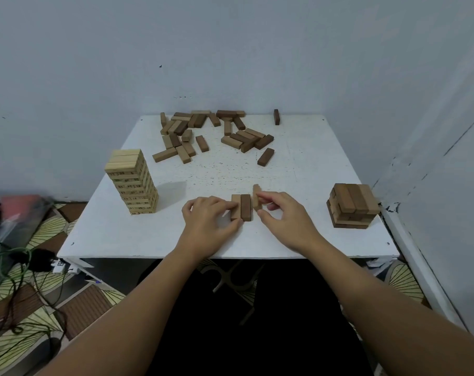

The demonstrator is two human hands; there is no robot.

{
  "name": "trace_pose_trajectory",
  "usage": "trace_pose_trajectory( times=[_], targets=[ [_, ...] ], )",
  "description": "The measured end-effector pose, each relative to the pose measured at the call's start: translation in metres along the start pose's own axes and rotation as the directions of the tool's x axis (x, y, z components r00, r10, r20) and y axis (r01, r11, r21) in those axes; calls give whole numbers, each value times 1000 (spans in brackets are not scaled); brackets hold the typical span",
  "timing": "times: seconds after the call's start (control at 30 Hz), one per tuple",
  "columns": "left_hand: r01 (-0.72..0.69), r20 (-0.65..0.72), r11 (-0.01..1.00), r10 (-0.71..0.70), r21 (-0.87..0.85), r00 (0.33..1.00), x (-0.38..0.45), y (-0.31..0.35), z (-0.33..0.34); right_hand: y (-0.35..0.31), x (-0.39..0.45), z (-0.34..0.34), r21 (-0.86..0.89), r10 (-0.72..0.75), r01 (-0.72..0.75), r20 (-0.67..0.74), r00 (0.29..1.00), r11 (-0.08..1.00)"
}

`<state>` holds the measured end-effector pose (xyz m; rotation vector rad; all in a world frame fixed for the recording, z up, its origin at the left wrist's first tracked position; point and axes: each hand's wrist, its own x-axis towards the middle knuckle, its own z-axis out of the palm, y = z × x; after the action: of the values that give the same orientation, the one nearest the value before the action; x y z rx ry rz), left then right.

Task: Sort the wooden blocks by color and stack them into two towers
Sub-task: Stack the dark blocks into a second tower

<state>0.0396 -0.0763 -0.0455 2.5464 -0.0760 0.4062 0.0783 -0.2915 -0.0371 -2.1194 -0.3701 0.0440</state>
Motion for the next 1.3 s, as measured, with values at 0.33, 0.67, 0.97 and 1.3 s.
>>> trace_pose_trajectory(
  times=[0.33, 0.67, 0.97, 1.3],
  targets=[
    [-11, -35, 1000, 11, 6, 999, -2, -6, 8, 7, -1, 7, -75, -72, 70, -36, 997, 995],
    [-12, -21, 1000, 12, 29, 1000, -2, -8, 9, 11, -4, 8, -139, -74, 49, -180, 981, 989],
    [-9, -24, 1000, 9, 22, 1000, -3, -4, 7, 11, -2, 10, -165, -85, 57, -167, 982, 985],
    [-29, 61, 991, 21, 129, 998, -3, 3, 1, 9, 0, 8, -183, -94, 81, -68, 993, 980]
  ],
)
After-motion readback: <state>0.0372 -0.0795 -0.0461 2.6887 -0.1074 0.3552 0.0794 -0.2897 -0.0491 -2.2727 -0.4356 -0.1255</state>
